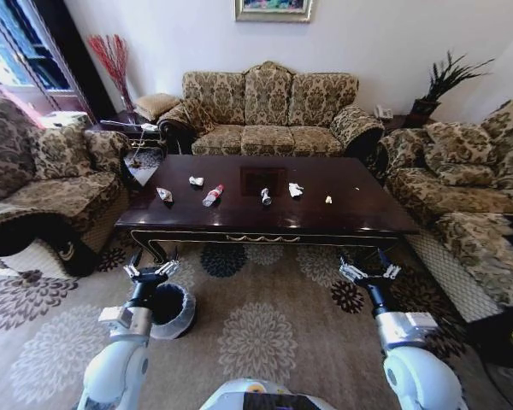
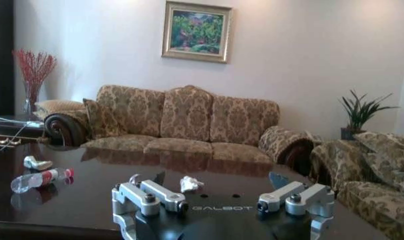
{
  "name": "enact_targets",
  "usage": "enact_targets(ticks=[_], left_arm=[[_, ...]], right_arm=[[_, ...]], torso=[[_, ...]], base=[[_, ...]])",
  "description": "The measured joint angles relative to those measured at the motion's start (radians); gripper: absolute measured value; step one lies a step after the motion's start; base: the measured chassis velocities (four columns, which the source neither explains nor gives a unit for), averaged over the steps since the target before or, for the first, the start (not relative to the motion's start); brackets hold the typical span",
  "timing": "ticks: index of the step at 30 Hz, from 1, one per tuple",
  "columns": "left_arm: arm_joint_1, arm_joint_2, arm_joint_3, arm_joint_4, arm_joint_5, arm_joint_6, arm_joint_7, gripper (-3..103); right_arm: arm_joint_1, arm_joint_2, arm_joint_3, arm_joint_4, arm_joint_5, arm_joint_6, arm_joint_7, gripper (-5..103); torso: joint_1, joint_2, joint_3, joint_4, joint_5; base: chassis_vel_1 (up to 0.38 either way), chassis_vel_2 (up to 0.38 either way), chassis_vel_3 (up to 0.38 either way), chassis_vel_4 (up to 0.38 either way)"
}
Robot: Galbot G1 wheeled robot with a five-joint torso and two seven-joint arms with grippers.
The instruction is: Move to the front of the table and place the trash on the table into the trash bin.
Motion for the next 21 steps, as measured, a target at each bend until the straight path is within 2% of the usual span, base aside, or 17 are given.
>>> enact_targets(ticks=[9, 21], left_arm=[[0.012, -0.013, 0.011, 0.008, 0.020, -0.016, 0.028, 100], [0.015, -0.020, 0.007, 0.009, 0.022, -0.028, 0.032, 100]], right_arm=[[-0.026, 0.006, 0.005, 0.019, -0.024, -0.027, 0.015, 100], [-0.019, 0.009, 0.005, 0.016, -0.035, -0.028, 0.016, 100]], torso=[[0.000, 0.000, 0.000, 0.0000, -0.0001], [0.000, 0.000, 0.000, 0.0000, -0.0001]], base=[[0.000, 0.000, 0.000, 0.000], [0.000, 0.000, 0.000, 0.000]])
